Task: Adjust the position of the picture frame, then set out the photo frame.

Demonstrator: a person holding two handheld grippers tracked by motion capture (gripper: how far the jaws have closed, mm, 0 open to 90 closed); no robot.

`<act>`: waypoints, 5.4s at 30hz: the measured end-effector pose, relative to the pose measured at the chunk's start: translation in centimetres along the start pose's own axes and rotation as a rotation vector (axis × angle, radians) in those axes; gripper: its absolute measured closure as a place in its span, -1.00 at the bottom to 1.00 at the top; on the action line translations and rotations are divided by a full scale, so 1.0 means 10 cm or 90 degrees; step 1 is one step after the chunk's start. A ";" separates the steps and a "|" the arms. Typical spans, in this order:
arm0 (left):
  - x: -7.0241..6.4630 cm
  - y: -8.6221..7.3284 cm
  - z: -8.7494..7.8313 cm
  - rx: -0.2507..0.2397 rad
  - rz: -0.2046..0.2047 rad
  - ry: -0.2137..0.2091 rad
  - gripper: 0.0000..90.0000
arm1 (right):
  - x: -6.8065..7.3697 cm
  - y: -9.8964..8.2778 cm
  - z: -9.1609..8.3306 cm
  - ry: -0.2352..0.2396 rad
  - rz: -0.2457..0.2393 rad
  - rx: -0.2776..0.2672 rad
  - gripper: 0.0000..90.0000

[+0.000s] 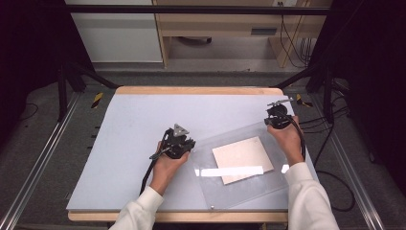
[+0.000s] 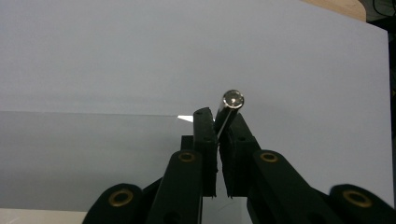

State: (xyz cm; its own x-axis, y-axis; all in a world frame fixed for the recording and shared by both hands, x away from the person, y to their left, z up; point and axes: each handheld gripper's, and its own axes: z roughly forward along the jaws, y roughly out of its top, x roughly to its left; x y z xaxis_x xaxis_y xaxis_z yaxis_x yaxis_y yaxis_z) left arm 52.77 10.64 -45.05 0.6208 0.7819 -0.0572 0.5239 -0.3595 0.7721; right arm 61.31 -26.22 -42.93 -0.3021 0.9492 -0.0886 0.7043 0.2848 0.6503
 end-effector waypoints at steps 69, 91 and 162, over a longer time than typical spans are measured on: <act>1.10 0.25 -0.71 0.064 0.059 0.000 0.80 | 0.98 0.12 -0.44 0.066 -0.077 -0.017 0.91; 1.20 0.08 -0.38 0.091 0.024 -0.014 0.81 | 0.99 -0.01 -0.18 0.072 -0.076 0.016 0.91; 0.75 -0.08 -0.41 -0.048 0.013 0.152 -0.29 | 1.05 -0.35 -0.32 0.021 -0.048 -0.154 0.27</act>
State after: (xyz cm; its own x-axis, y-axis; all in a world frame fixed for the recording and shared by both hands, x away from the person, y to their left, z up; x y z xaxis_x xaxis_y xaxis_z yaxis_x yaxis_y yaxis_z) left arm 54.59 18.85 -43.55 0.4712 0.8759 0.1037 0.4619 -0.3452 0.8170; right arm 53.58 -17.71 -43.70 -0.3718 0.9203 -0.1213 0.5054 0.3103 0.8052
